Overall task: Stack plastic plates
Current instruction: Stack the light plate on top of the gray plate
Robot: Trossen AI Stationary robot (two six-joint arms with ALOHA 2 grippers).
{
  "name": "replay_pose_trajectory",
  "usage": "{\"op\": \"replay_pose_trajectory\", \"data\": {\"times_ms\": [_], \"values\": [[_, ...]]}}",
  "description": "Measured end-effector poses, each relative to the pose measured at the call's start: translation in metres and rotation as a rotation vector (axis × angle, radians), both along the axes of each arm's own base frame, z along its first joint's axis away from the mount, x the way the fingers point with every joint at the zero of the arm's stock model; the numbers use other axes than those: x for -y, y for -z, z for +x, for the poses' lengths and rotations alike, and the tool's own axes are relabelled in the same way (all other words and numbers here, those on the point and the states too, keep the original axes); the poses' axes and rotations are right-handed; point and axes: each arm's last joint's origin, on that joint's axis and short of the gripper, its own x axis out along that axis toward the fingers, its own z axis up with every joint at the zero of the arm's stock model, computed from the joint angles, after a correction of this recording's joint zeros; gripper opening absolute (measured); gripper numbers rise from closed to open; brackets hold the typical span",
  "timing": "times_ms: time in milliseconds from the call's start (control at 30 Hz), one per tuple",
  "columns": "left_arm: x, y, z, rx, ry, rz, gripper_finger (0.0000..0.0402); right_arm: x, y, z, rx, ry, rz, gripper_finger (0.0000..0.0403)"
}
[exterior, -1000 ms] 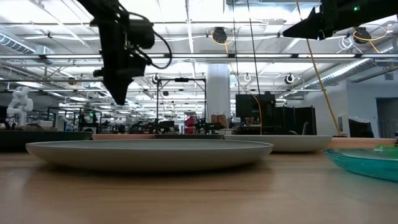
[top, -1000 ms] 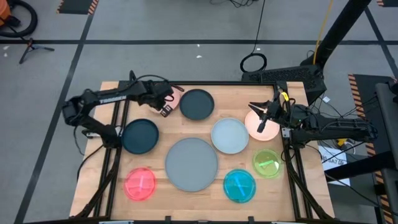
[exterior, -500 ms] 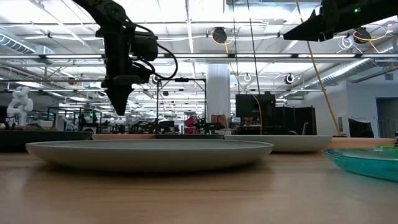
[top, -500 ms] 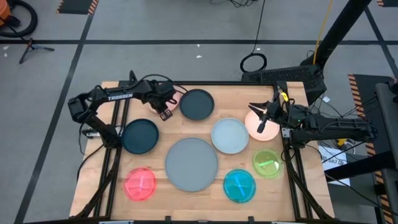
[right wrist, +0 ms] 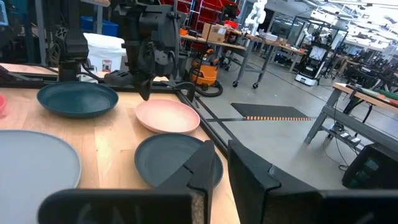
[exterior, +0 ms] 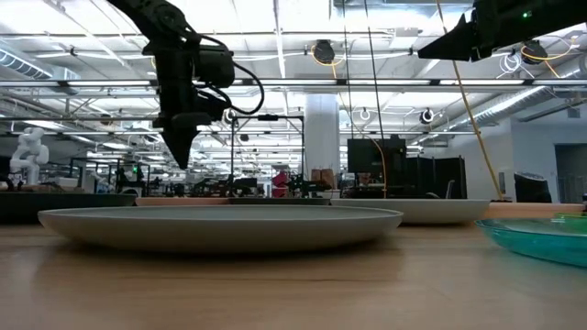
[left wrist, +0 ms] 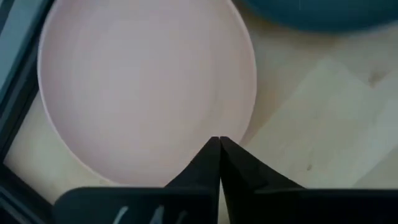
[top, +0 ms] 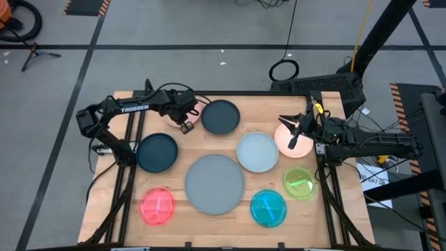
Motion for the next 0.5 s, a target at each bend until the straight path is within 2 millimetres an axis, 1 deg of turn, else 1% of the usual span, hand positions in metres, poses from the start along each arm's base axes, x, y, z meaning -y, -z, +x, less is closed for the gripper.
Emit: {"op": "replay_pose_trajectory", "data": {"times_ms": [133, 400, 500], "values": [[-0.0017, -0.0009, 0.0031, 0.030, 0.013, 0.020, 0.0044, 0.0000, 0.0000, 0.0000, 0.000, 0.000, 0.000, 0.0039], [-0.0018, -0.0012, 0.0042, 0.033, 0.042, 0.026, 0.0146, 0.0000, 0.0000, 0.0000, 0.000, 0.000, 0.000, 0.0039], [0.0001, -0.0013, 0.0073, 0.037, 0.101, 0.044, 0.0168, 0.0000, 0.0000, 0.0000, 0.000, 0.000, 0.000, 0.0039]]}}
